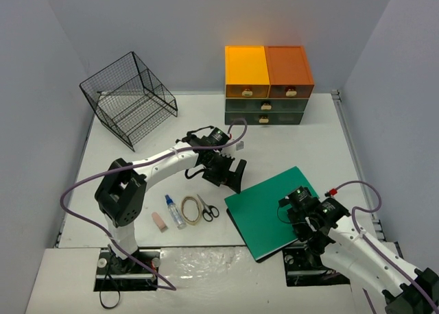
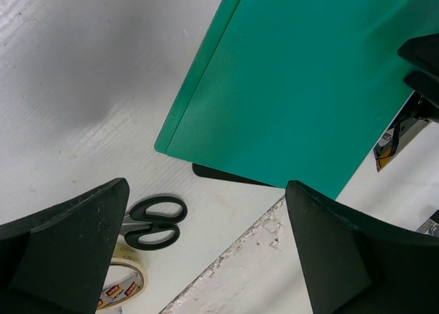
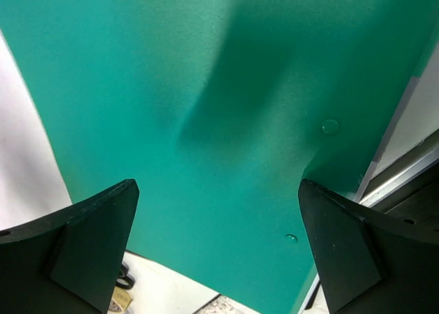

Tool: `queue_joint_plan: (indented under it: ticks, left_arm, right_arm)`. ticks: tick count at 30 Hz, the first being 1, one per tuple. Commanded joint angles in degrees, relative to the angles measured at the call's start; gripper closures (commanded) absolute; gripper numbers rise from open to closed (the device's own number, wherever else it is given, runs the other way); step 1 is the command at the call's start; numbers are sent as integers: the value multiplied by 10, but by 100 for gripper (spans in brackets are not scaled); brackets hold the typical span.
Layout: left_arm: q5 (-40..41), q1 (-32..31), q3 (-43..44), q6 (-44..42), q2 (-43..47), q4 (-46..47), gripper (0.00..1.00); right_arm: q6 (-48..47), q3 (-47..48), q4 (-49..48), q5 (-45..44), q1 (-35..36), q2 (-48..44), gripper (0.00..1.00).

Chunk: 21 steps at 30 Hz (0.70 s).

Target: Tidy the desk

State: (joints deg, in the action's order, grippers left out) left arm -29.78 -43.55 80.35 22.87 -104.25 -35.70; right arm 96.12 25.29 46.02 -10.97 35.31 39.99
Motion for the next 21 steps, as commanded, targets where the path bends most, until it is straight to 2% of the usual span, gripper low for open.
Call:
queue_joint_plan:
  ticks: [1, 8, 21]
  left_arm:
    - [-10, -2, 40, 3, 37, 8, 3]
    - [-9, -2, 41, 9, 42, 8, 3]
    - [-6, -1, 35, 14, 45, 16, 3]
  right_arm:
    - [48, -2, -5, 0, 5, 43, 0]
    - [36, 47, 5, 21, 10, 114, 0]
    - [78, 222, 213, -11, 10, 184, 0]
